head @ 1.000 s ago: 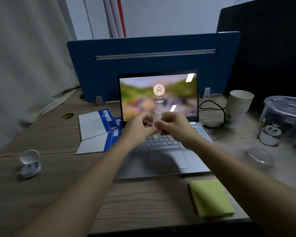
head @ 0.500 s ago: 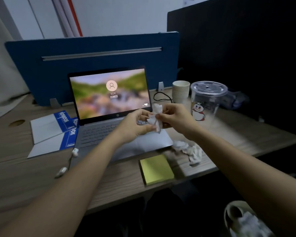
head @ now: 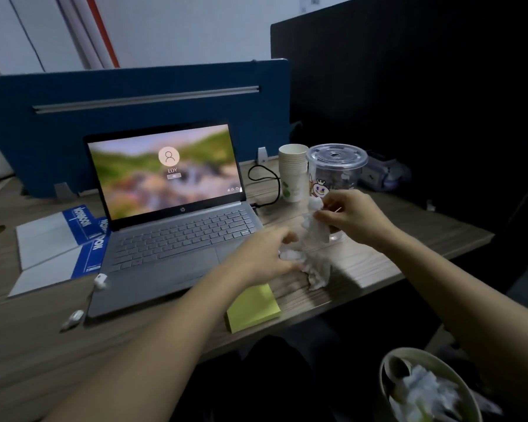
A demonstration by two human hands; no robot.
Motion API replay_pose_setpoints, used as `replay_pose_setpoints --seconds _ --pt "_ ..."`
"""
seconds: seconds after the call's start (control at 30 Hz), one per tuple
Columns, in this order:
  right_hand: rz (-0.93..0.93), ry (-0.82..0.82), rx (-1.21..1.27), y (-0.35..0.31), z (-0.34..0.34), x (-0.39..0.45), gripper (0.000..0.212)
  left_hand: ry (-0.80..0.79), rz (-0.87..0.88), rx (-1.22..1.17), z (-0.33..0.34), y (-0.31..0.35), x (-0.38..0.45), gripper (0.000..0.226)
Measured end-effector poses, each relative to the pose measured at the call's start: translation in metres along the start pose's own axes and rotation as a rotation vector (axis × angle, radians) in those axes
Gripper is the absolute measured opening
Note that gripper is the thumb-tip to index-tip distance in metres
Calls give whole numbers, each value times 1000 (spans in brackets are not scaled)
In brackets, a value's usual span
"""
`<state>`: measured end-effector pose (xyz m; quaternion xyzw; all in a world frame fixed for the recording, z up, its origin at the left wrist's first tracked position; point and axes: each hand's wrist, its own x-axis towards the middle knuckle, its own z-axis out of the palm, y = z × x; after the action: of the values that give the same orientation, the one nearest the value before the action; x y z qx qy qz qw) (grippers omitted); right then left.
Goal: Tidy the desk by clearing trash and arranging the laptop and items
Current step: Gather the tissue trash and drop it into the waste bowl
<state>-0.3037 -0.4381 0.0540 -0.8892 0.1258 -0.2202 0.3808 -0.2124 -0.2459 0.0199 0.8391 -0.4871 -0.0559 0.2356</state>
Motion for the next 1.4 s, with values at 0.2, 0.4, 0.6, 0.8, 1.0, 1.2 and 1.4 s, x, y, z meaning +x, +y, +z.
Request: replay_pose_setpoints --seconds 0.2,0.4,0.6,0.8,1.0,1.2,1.4 --pt "-21 45 -42 8 2 -1 12 18 -38 165 33 20 9 76" --pt "-3 80 -58 13 3 -4 13 42 -51 204 51 31 15 48" --pt "19 98 -58 16 3 -7 11 134 -35 69 42 22 18 17" --pt "70 71 93 17 2 -11 7 222 -207 -346 12 8 18 27" --pt "34 29 151 9 15 -15 5 234 -228 -534 1 12 14 45" --pt "-43 -35 216 6 23 -20 5 237 -172 -604 7 25 17 29" --pt "-8 -90 421 23 2 -34 18 173 -105 -676 23 52 20 22"
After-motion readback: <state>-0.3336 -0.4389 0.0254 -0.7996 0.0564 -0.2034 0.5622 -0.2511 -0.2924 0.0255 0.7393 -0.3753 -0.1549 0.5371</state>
